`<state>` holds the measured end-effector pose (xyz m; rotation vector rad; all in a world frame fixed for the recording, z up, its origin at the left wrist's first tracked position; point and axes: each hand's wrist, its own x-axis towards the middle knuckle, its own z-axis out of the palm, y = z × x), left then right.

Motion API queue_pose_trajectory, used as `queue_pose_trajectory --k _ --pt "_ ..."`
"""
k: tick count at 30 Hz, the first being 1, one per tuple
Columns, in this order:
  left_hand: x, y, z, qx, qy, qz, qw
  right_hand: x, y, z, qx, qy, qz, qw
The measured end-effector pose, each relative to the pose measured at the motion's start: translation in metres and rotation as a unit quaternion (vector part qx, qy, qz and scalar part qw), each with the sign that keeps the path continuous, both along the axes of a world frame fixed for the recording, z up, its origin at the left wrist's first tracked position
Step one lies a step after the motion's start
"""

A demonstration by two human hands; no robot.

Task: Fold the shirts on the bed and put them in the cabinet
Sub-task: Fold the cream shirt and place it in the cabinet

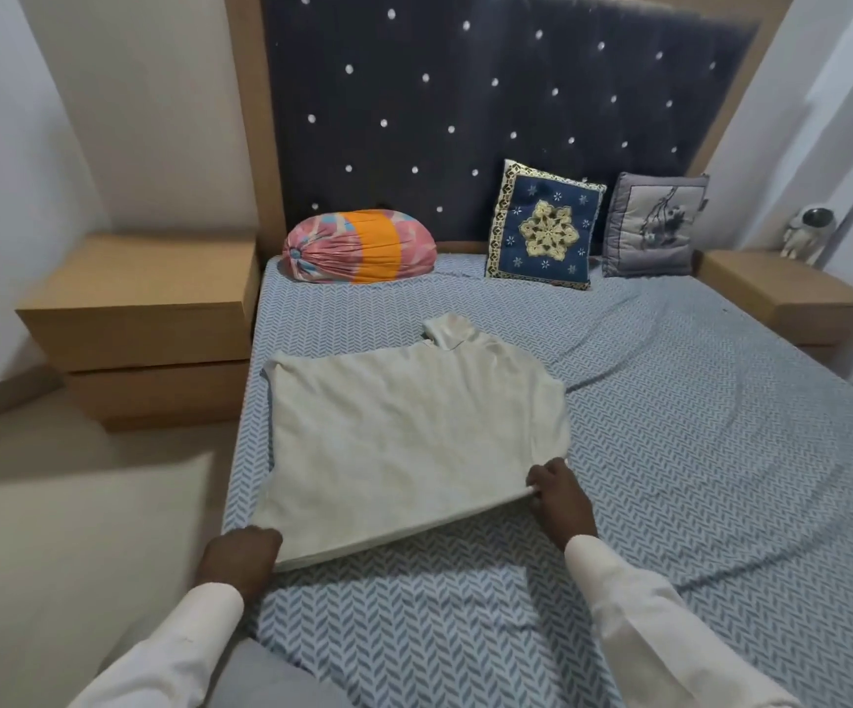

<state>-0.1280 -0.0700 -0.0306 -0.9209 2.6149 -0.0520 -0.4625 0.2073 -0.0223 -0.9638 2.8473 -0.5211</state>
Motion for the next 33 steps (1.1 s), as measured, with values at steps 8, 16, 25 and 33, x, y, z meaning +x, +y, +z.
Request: queue_pose_trajectory --k 8,16,25,33 --pt "0.008 0.03 0.013 -0.058 0.022 0.046 0.997 0.008 0.033 0.011 -0.101 0.051 -0.022 0.993" --pt "0.029 0.051 0.035 -0.057 0.054 0.093 0.993 0.03 0.052 0.009 -0.024 0.119 -0.025 0.992" --pt "0.058 0.064 0.04 -0.078 -0.01 0.075 0.994 0.074 0.08 -0.016 0.076 0.113 -0.014 0.991" --pt "0.072 0.08 0.034 0.012 -0.118 -0.023 0.993 0.1 0.11 -0.023 0.145 0.06 -0.07 0.985"
